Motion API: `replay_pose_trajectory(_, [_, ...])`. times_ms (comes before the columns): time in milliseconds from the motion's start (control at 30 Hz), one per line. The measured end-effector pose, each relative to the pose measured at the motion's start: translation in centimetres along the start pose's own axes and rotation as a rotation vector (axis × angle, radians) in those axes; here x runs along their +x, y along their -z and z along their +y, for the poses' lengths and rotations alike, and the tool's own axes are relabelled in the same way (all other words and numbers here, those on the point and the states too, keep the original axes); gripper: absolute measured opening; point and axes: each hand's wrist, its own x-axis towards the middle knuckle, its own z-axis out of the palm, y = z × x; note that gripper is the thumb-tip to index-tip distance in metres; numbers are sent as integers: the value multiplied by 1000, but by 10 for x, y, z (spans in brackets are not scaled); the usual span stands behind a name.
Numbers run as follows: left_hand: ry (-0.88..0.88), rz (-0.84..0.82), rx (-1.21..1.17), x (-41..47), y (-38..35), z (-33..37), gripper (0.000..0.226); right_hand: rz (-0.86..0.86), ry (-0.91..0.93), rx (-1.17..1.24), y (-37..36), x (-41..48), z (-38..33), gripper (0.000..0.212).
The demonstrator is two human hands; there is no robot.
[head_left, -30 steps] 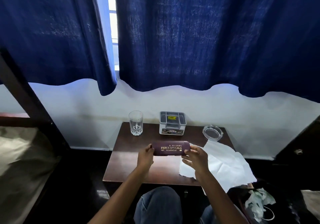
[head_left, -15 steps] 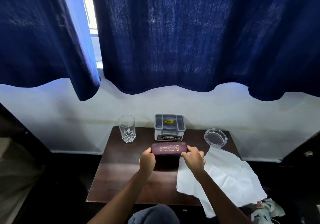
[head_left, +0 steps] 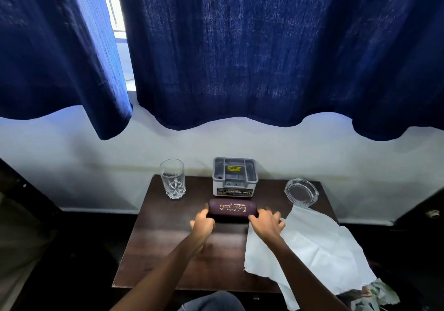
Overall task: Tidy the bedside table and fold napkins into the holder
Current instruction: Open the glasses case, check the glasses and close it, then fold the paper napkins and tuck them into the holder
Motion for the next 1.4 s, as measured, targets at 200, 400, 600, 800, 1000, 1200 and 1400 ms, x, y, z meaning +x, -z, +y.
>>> replay_pose_trajectory(200, [-2,-45,-88,-1,1,-5,92,60,3,19,2,-1,-1,33])
replay_pose_trajectory(400, [-227,219,-105,-29,-8,-14,50,296,81,432,-1,-37,40,30])
replay_pose_trajectory(600, [-274,-143,-16,-69,-38,-18,32,456,134,552,-6,-89,85,23])
replay_pose_trajectory(800, [-420,-217,537,-98,-60,-22,46,536,174,334,-18,-110,116,25])
replay_pose_trajectory(1000, [-520,-166,1091,-112,-73,-36,40,534,170,292,-18,-115,122,26])
replay_pose_trajectory(1200, [-543,-115,1186,-120,-70,-34,45,456,179,277,-22,-117,120,12])
replay_pose_trajectory(1400, [-705,69,965,-126,-61,-42,47,488,279,224,-24,-119,124,18])
